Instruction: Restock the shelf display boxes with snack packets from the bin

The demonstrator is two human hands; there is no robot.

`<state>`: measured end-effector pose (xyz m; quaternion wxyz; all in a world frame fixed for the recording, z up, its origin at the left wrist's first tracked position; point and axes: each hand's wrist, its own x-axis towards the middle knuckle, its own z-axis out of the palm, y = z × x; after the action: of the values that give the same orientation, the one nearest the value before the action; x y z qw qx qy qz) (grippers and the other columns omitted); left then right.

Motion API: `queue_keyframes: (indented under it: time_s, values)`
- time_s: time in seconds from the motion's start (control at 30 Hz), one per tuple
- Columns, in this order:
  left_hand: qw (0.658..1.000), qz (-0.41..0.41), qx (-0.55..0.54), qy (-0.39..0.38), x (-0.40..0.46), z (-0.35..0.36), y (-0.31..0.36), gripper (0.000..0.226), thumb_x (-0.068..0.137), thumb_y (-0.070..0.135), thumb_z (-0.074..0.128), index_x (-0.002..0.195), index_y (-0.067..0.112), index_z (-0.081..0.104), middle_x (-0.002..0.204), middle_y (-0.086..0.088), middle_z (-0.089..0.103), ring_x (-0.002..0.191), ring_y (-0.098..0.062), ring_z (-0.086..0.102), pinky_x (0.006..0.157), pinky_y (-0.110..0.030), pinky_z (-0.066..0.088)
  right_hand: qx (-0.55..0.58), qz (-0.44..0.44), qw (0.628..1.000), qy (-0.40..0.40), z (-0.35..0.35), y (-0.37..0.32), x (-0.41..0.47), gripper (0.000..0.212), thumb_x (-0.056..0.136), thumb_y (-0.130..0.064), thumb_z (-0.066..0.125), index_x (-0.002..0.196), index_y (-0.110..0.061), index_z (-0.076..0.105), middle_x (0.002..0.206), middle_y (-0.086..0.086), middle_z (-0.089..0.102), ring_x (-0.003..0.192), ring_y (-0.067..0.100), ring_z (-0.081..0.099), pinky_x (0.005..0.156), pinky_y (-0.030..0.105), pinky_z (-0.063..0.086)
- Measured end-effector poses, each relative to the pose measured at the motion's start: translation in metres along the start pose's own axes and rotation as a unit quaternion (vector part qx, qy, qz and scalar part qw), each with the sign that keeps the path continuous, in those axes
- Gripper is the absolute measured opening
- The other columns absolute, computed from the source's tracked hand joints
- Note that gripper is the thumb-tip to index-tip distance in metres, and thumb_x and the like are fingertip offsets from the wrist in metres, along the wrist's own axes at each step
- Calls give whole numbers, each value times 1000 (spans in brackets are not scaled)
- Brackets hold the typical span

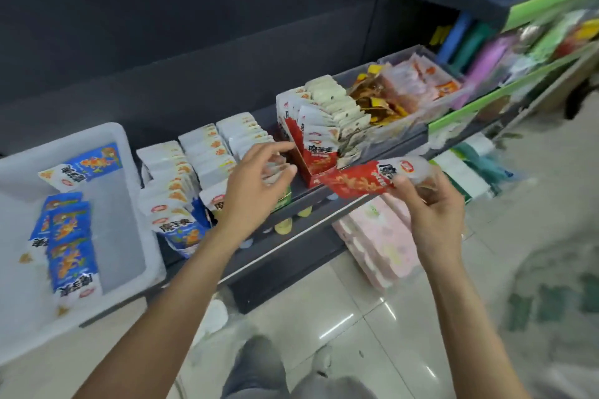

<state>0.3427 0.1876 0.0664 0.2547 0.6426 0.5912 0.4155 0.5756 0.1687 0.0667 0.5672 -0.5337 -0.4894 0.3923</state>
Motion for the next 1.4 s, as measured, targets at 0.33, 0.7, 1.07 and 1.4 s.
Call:
queue_keyframes:
  time_s: [0.33, 0.7, 1.07, 1.4]
  values:
    - [955, 17, 287, -72, 95, 47, -24, 29, 89, 30, 61, 118, 28, 62, 123, 3, 58, 112, -19, 47, 85, -28, 38, -246, -185, 947, -96, 47, 57, 94, 16, 89, -16, 65, 103, -8, 67, 97, -2, 62, 89, 11, 57, 75, 13, 44]
    - [927, 20, 351, -129, 148, 51, -46, 22, 91, 41, 56, 105, 30, 69, 97, 8, 70, 94, -16, 62, 72, -28, 45, -474, -306, 806, -179, 95, 91, 137, 30, 68, 3, 76, 93, -9, 63, 86, 9, 65, 73, 26, 65, 52, 31, 54]
    - [963, -73, 245, -81, 140, 54, -46, 12, 87, 35, 63, 93, 30, 71, 84, 13, 68, 80, -6, 63, 69, -25, 50, -512, -373, 761, -140, 92, 64, 169, 9, 70, -9, 78, 75, -8, 71, 85, 8, 58, 82, 28, 53, 65, 36, 42]
    - [977, -45, 186, 96, 100, 43, -24, 18, 87, 34, 56, 97, 26, 68, 88, 13, 65, 84, -5, 58, 75, -30, 50, -332, -372, 830, -250, 70, 44, 172, 9, 83, -15, 69, 92, -12, 69, 105, 8, 59, 103, 22, 51, 77, 32, 52]
